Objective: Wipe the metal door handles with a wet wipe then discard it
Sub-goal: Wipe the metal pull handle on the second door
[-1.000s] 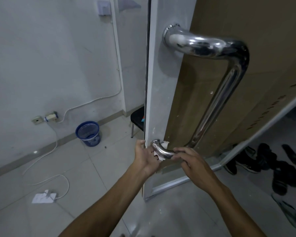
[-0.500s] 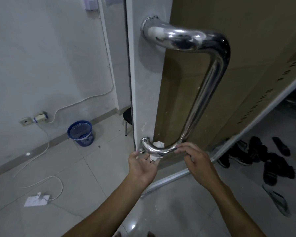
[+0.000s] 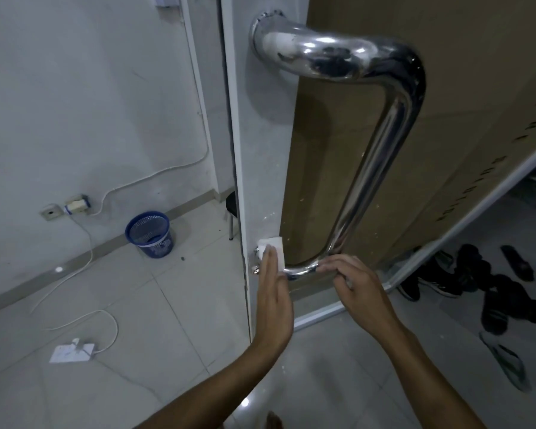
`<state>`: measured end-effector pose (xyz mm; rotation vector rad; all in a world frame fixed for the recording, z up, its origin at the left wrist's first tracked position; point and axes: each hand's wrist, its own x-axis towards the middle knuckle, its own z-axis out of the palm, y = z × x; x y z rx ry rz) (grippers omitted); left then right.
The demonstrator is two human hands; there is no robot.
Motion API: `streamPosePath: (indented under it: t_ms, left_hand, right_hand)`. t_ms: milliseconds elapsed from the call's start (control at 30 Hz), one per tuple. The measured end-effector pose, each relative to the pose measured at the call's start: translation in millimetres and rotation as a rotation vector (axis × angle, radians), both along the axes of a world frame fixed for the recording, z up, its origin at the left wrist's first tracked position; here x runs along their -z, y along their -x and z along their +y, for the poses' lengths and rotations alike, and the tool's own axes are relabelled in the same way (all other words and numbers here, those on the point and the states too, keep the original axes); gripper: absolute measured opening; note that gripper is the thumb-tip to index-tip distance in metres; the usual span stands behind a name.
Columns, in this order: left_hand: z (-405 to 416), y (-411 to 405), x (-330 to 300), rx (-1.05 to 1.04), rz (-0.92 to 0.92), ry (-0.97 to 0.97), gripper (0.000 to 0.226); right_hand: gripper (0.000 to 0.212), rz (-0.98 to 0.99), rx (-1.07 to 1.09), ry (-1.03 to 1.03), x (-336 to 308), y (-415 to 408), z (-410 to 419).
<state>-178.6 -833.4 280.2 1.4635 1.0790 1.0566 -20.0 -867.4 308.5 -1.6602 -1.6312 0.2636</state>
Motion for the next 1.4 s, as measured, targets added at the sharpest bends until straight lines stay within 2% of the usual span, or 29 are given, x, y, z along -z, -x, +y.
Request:
streamPosePath:
  t_ms: [167, 267, 400, 533, 567, 667, 800, 933, 1067, 1233, 1400]
  left_hand:
    - [18.9, 14.2, 13.1, 0.074, 0.472, -0.411, 0.043]
    - [33.0, 26.8, 14.1, 0.122, 0.653, -0.594, 0.043]
    - [58.3, 45.6, 16.4, 0.202, 0.686, -0.772, 0.05]
    - [76.2, 52.5, 6.4, 0.291, 0.715, -0.894, 0.067]
    - [79.6, 53.8, 3.6, 0.328, 0.727, -0.915, 0.068]
    - [87.1, 59.0, -3.5, 0.415, 0.809, -1.018, 0.05]
    - [90.1, 60.7, -7.9, 0.466, 0.86, -1.012, 0.042]
    - [94.0, 60.5, -2.2, 0.486, 0.903, -1.086, 0.047]
    - [89.9, 45.7, 12.9, 0.426, 1.028, -1.182, 0.026]
    - [73.9, 13.3, 15.6, 0.342, 1.111, -1.195, 0.046]
    - [54.1, -12.1, 17.4, 0.284, 1.198, -1.093, 0.045]
  right_hand:
    - [0.035, 0.022, -0.002, 0.018, -0.1, -0.9, 0.1]
    - [0.034, 0.036, 0.003, 0.024, -1.0, -1.2, -0.3]
    - [0.035, 0.012, -0.012, 0.009, -2.1, -1.1, -0.5]
    - [0.035, 0.012, -0.009, 0.02, -1.9, -2.1, 0.4]
    - [0.035, 0.015, -0.006, 0.023, -1.5, -1.9, 0.1]
    - [0.035, 0.021, -0.018, 0.023, -1.4, -1.4, -0.7]
    - [0.035, 0.02, -0.023, 0.033, -1.8, -2.0, -1.3]
    - [0.035, 0.035, -0.022, 0.029, 0.8, -1.5, -1.7]
    - [0.039, 0.091, -0.006, 0.032, 7.6, -5.0, -8.0]
    - [0.047, 0.22, 0.069, 0.044, 23.4, -10.4, -24.3]
    - [0.053, 0.393, 0.174, 0.051, 36.2, -13.4, -29.1]
